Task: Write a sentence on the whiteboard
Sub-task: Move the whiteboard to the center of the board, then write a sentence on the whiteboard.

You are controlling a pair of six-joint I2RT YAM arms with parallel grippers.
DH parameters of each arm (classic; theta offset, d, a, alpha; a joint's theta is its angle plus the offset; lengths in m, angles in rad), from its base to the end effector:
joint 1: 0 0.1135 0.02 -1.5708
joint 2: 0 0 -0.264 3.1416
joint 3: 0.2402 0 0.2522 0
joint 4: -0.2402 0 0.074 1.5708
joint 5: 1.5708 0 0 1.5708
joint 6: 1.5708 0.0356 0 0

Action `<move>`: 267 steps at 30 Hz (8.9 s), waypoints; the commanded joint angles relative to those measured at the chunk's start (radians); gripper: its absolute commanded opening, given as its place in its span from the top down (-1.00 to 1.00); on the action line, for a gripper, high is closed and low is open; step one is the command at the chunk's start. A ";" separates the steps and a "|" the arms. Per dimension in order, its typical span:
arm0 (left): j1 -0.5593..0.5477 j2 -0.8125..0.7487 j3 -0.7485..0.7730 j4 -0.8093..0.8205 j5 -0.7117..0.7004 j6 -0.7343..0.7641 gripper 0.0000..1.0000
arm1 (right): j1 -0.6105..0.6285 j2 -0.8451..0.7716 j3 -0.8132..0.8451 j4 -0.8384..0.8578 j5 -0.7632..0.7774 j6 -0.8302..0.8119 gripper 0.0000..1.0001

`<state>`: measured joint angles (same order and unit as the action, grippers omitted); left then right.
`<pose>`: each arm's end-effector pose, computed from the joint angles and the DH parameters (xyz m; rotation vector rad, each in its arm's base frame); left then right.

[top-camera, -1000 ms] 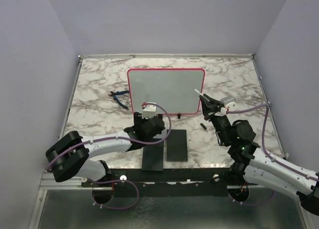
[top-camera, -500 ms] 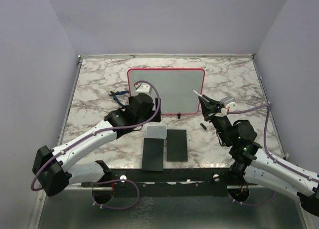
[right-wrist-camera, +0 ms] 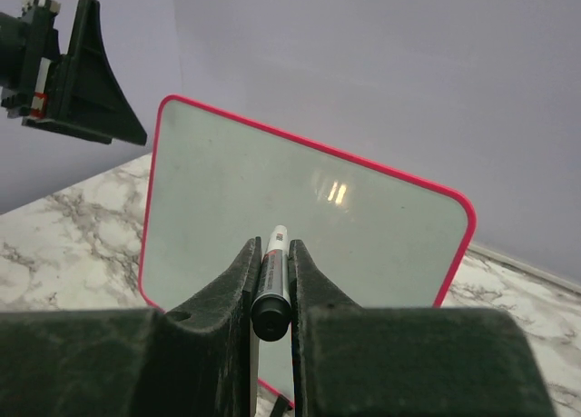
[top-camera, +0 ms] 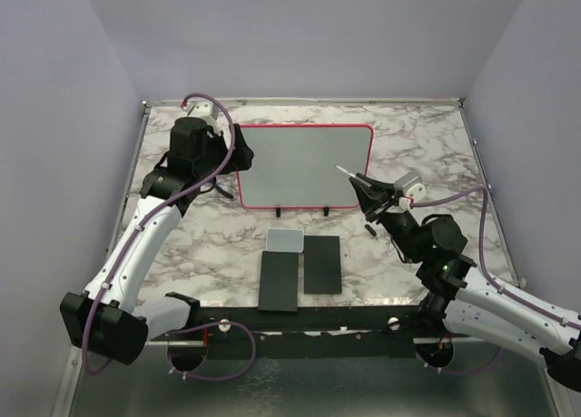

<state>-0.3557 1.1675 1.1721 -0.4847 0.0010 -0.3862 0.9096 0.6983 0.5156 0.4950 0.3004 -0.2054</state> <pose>0.2421 -0.0900 0.3668 -0.0311 2.0826 -0.4591 0.1142 0.1296 0.3309 -0.4433 1.2051 0.4170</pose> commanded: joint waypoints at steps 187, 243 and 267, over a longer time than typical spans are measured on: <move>0.314 0.092 -0.226 0.640 0.617 -0.031 0.71 | 0.077 1.039 0.525 0.551 -0.013 -0.163 0.99; 0.315 0.090 -0.227 0.643 0.617 -0.031 0.73 | 0.078 1.088 0.543 0.519 -0.059 -0.117 0.99; 0.314 0.092 -0.226 0.644 0.616 -0.032 0.74 | 0.079 1.027 0.447 0.563 0.014 -0.146 0.99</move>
<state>-0.0406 1.2701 0.9569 0.1337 0.5941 -0.4187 0.9928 1.7580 0.9878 1.0313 0.2649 -0.3317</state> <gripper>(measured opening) 0.134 0.145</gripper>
